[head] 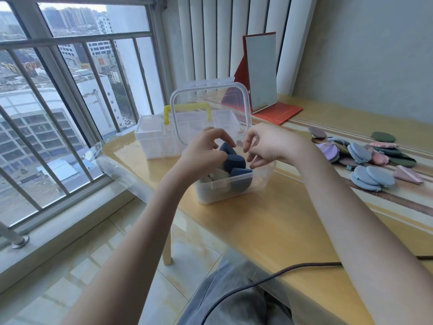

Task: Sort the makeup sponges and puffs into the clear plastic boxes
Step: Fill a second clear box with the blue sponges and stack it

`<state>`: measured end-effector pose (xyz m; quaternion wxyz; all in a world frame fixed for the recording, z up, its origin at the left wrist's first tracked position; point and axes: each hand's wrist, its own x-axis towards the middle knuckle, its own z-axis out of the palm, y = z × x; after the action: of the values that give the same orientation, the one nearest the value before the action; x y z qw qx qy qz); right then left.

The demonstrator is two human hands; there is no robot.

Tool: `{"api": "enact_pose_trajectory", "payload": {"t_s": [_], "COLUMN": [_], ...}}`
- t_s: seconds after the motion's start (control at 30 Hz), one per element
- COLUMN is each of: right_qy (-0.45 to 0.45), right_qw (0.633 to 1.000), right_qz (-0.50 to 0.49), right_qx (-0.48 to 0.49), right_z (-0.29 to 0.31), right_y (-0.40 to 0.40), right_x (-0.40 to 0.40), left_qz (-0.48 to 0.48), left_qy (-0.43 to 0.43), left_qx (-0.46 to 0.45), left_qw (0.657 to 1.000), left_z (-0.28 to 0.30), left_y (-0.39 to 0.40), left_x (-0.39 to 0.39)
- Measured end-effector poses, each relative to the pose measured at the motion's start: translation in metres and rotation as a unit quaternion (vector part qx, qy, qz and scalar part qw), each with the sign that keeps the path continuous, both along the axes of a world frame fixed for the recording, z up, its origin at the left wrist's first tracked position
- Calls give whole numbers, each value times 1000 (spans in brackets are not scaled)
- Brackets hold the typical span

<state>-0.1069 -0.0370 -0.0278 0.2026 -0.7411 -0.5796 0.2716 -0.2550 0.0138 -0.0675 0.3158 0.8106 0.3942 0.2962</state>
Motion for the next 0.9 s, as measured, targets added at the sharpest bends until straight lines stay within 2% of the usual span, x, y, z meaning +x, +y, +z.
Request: {"api": "enact_pose_trajectory", "payload": {"t_s": [0.17, 0.47, 0.57, 0.67, 0.8, 0.9], "right_qy": [-26, -31, -60, -31, -29, -2], "right_qw": [999, 999, 997, 998, 999, 996], "right_qz": [32, -5, 19, 34, 31, -4], "right_qx": [-10, 26, 40, 41, 32, 93], "right_z": [-8, -22, -27, -29, -30, -31], "right_y": [5, 13, 14, 13, 17, 22], "right_x": [-5, -8, -15, -13, -11, -12], "left_qz": [120, 169, 194, 188, 182, 177], "left_qy": [-61, -42, -59, -90, -88, -163], "left_qx": [83, 99, 70, 20, 17, 2], "left_qw": [987, 980, 977, 978, 979, 971], "left_z": [-8, -14, -15, -14, -12, -12], "left_y": [1, 7, 8, 10, 6, 6], "left_x": [-3, -2, -5, -6, -5, -6]}}
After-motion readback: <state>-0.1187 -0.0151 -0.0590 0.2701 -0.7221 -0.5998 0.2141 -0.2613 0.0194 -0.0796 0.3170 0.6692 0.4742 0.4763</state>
